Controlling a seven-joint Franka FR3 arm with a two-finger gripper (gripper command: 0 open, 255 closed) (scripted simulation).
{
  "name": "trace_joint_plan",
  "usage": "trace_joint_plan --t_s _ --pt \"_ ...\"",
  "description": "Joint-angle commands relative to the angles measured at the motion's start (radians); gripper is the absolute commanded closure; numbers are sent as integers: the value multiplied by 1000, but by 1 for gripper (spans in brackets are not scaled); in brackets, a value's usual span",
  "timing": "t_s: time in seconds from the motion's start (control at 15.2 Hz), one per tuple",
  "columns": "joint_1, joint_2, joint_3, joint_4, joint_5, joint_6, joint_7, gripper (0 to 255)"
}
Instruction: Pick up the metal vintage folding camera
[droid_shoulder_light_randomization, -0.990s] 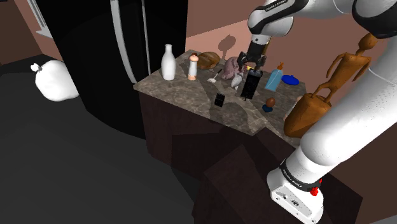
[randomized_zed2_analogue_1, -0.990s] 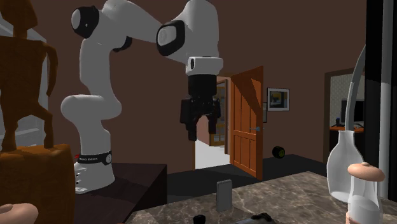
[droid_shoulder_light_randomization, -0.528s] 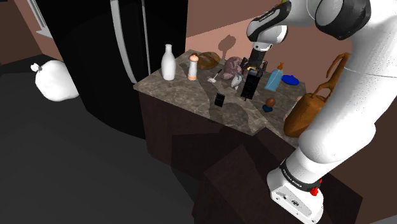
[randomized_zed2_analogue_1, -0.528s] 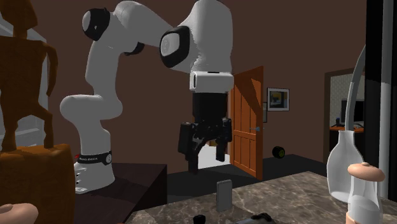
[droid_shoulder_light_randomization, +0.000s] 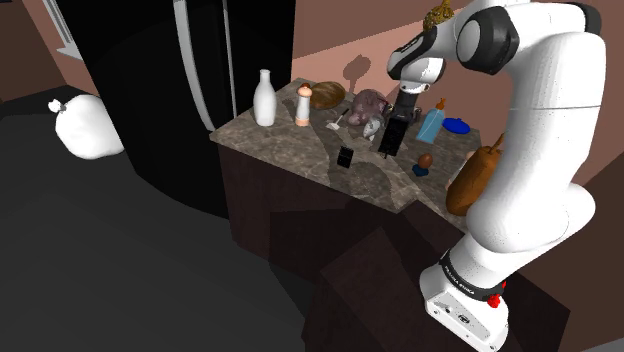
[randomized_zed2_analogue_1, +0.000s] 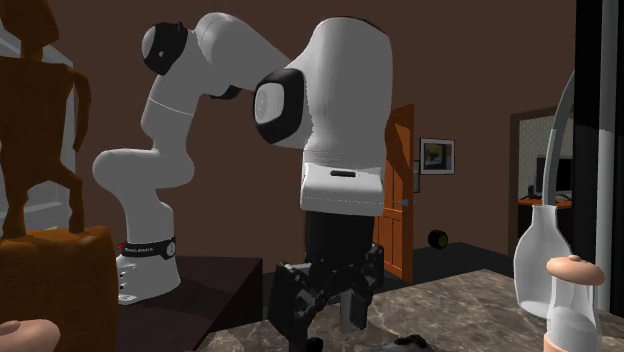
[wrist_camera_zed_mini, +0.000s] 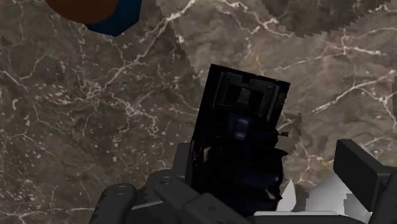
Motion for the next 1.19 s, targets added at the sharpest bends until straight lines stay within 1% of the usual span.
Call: trace_joint_plan --t_s 0.0,0.33,0.46,0.53,1.12 --pt "-9 25 2 5 10 16 -4 0" --pt "-16 66 13 -5 27 65 -14 0" --pt "-17 70 14 -6 29 70 -16 0" --pt "-18 72 15 -4 30 71 -16 255" --pt "-17 70 14 -6 29 70 -16 255"
